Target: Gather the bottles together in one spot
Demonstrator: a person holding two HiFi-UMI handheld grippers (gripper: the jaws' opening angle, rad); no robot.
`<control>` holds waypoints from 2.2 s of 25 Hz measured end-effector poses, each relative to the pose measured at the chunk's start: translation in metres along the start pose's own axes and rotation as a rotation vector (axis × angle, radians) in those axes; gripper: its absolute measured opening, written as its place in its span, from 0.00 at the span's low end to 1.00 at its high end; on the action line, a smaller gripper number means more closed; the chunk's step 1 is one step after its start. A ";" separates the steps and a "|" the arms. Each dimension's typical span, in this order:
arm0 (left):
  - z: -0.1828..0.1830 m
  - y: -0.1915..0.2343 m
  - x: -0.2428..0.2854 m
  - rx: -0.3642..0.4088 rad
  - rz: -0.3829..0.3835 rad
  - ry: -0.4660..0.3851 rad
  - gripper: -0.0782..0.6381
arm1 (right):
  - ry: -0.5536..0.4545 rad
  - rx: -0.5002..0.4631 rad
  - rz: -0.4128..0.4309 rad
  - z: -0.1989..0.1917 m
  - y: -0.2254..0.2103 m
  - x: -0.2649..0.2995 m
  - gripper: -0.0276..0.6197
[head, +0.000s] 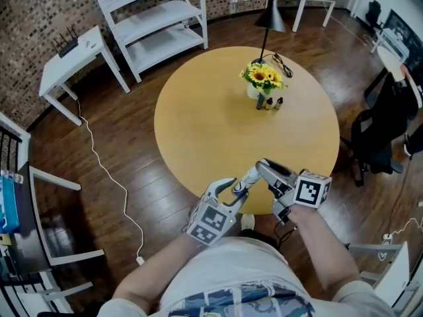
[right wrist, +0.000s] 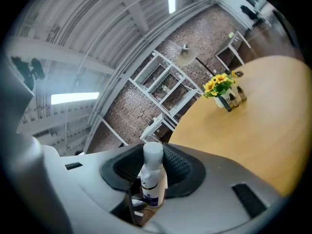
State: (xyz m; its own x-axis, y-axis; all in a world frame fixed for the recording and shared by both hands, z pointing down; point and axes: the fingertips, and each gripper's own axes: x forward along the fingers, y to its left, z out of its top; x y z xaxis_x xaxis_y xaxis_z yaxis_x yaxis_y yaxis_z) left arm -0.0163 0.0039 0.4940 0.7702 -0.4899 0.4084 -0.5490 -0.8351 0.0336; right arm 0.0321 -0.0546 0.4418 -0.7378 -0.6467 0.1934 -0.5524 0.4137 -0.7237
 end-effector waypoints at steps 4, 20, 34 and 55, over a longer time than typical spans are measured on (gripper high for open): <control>-0.025 0.013 -0.039 -0.080 0.006 0.030 0.39 | 0.029 -0.260 -0.105 -0.008 0.009 0.007 0.25; -0.062 0.095 -0.095 -0.440 0.133 0.090 0.39 | 0.020 -0.566 -0.312 0.085 -0.111 0.115 0.25; -0.064 0.133 -0.043 -0.627 0.210 0.205 0.39 | -0.029 -0.673 -0.396 0.167 -0.256 0.213 0.25; -0.081 0.136 -0.024 -0.710 0.234 0.238 0.39 | -0.059 -0.775 -0.424 0.171 -0.291 0.241 0.25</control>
State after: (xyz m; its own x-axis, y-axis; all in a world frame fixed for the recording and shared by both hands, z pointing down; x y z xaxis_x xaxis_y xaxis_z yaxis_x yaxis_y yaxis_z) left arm -0.1352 -0.0776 0.5624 0.5630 -0.4993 0.6586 -0.8261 -0.3178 0.4653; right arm 0.0811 -0.4408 0.5859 -0.4018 -0.8675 0.2934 -0.8982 0.4357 0.0580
